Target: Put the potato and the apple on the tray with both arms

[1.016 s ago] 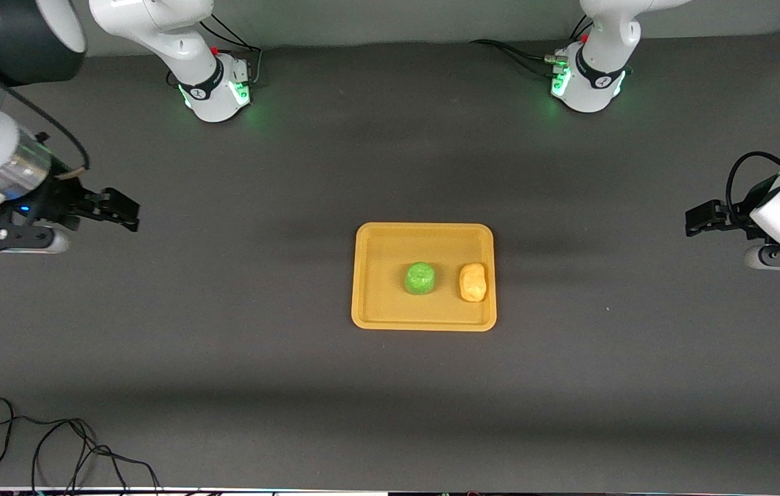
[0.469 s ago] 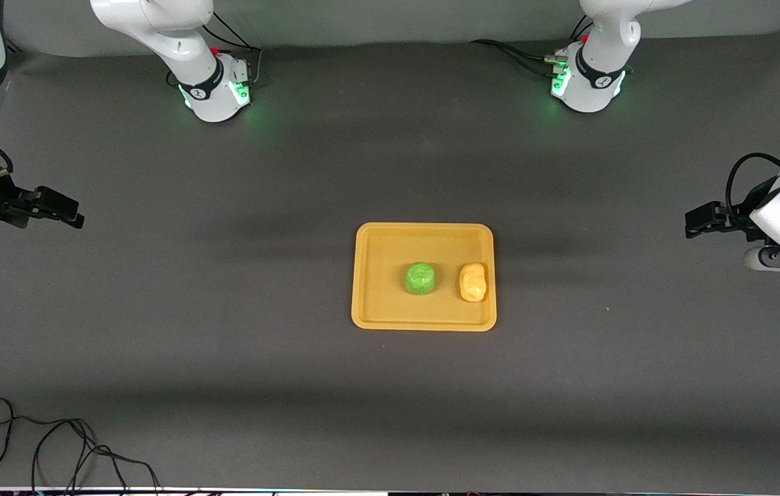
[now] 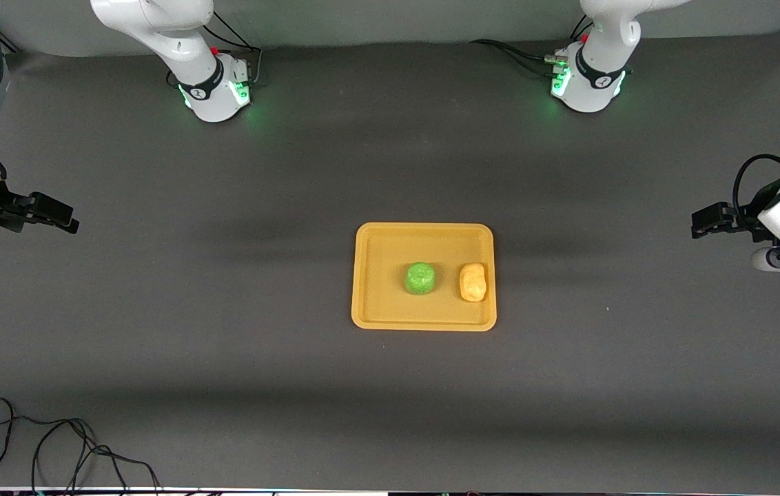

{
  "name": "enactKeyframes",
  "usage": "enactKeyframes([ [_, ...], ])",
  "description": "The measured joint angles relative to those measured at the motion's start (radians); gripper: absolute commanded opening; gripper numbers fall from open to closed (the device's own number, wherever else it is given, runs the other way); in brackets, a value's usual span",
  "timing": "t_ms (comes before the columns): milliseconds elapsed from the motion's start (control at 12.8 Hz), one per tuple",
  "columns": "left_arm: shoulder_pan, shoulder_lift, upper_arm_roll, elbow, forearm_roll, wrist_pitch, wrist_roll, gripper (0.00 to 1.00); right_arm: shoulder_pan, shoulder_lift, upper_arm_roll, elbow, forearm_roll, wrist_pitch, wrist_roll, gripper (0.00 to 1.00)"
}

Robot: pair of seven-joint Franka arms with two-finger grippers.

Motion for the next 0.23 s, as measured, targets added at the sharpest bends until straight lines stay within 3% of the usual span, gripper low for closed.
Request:
enactKeyframes([
  [234,0.000,0.001,-0.001,0.000,0.000,0.000,0.001,0.99,0.001,0.000,0.003,0.000,0.000,0.000,0.000,1.00],
])
